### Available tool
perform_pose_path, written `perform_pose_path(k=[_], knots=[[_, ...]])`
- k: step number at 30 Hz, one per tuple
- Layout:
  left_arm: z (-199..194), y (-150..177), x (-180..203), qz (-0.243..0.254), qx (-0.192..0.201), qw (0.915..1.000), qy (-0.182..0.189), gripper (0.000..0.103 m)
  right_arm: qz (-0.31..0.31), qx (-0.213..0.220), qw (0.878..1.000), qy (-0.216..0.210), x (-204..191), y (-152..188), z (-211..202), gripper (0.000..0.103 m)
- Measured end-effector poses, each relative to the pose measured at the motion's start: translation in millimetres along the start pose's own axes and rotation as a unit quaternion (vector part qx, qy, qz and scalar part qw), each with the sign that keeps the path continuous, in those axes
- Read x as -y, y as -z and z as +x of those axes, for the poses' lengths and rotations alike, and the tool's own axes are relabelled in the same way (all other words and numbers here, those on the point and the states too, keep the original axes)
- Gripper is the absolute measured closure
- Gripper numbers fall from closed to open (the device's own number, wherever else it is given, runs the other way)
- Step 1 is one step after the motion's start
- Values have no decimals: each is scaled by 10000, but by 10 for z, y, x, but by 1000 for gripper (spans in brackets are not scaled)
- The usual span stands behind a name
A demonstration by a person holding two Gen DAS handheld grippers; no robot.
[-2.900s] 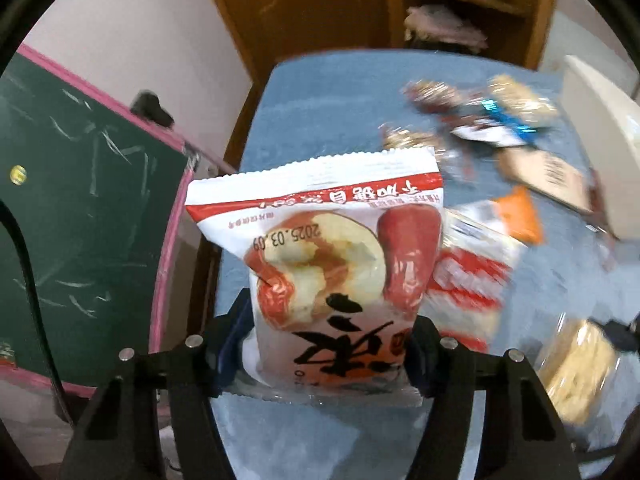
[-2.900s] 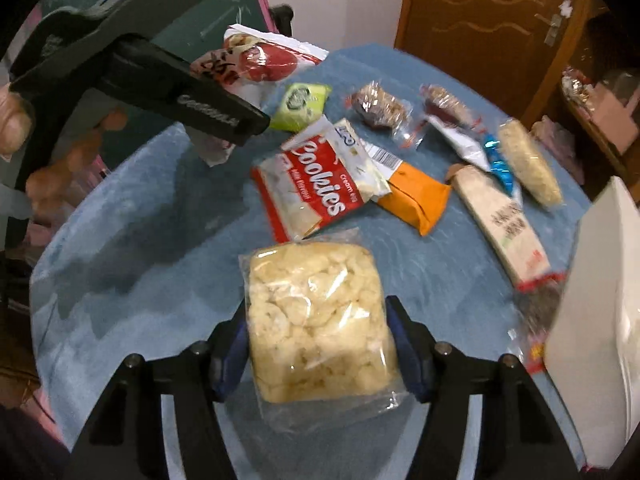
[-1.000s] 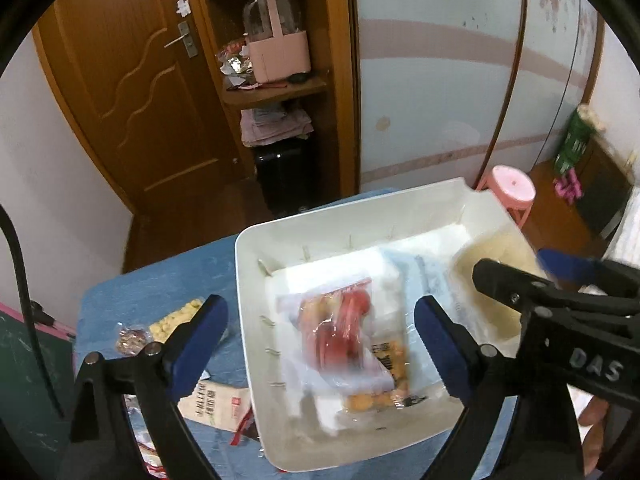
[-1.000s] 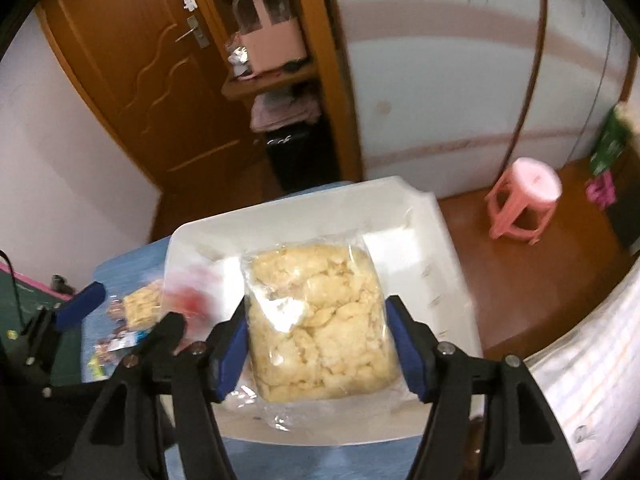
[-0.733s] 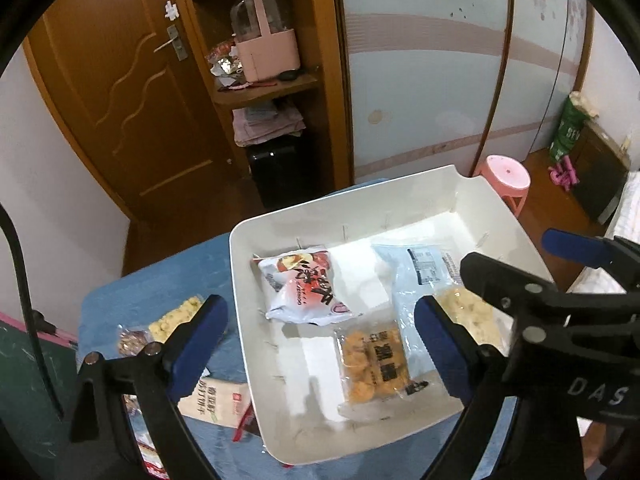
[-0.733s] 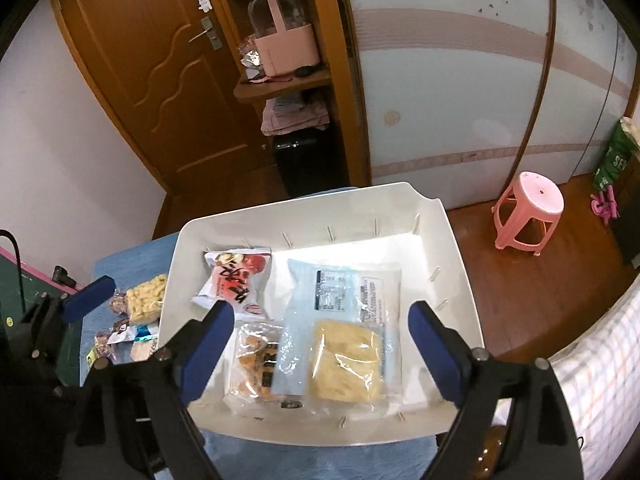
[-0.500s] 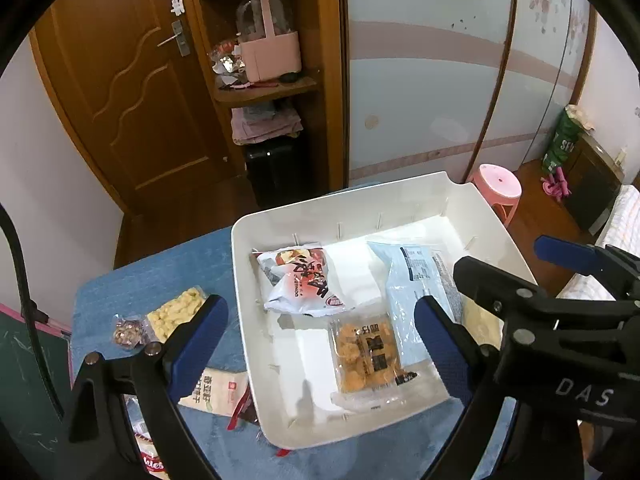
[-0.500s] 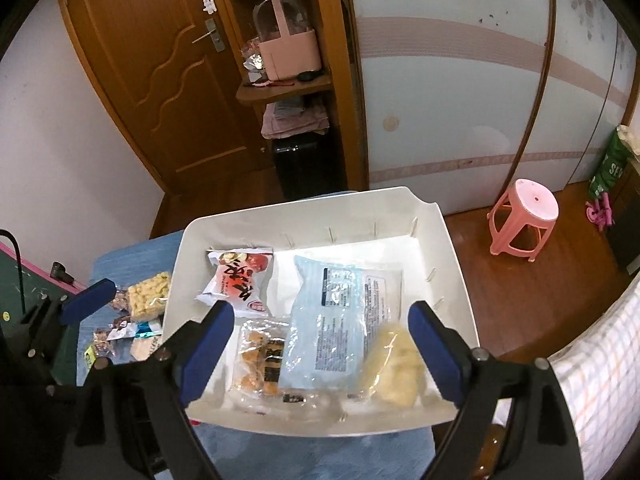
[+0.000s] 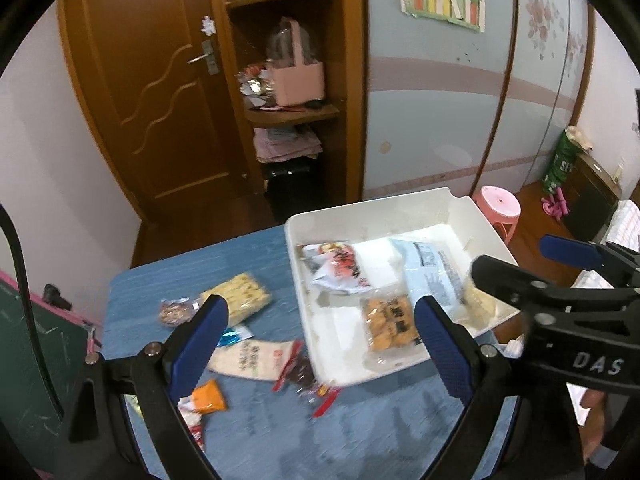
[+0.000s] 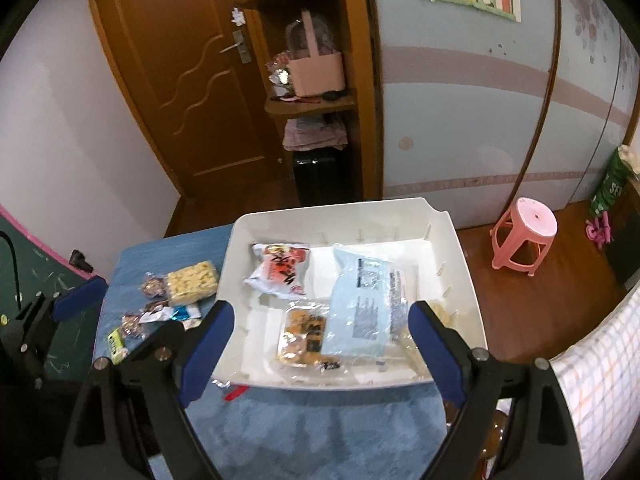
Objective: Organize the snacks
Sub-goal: 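Carry both bags into the white box and release them, then grasp the green pastry packet with the left tool while the right tool grasps the Cookies packet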
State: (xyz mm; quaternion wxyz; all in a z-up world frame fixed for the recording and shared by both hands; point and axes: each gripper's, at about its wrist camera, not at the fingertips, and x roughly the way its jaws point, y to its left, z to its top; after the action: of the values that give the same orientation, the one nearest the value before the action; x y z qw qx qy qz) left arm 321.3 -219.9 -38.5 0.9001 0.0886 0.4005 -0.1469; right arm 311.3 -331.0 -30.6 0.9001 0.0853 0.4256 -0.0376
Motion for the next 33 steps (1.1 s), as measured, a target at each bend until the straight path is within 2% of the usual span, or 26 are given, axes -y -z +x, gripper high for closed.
perform_pose_path(k=[7,15,20,25,28,33], knots=[[-377,318,-540,-323,74,9993,-149,9,-220,93,9995,-196,-423,278,-309,13],[-649,740,-1224,-843,46,9962,-213,9,-676,190,9960,-556,-993,535,-448,13],[-778,961,-1630,-1054,126,9924,-619,9,-1007,112,9910,-880,-1394,656,-407,13],[-834,1164,-2007,-1064,178,9886,-1052,9,-1310,107,9858,-1043,-1711,769,-330,13],[-800,1262,-2237,-1157,106,9870,-1114,9,-1442,35,9830,-1138,-1878,835,-236,13],[-688,1407,-2552,-1476,-97,9840,-997,9,-1671,-87,9781,-1235,-2087,930,-19,13]])
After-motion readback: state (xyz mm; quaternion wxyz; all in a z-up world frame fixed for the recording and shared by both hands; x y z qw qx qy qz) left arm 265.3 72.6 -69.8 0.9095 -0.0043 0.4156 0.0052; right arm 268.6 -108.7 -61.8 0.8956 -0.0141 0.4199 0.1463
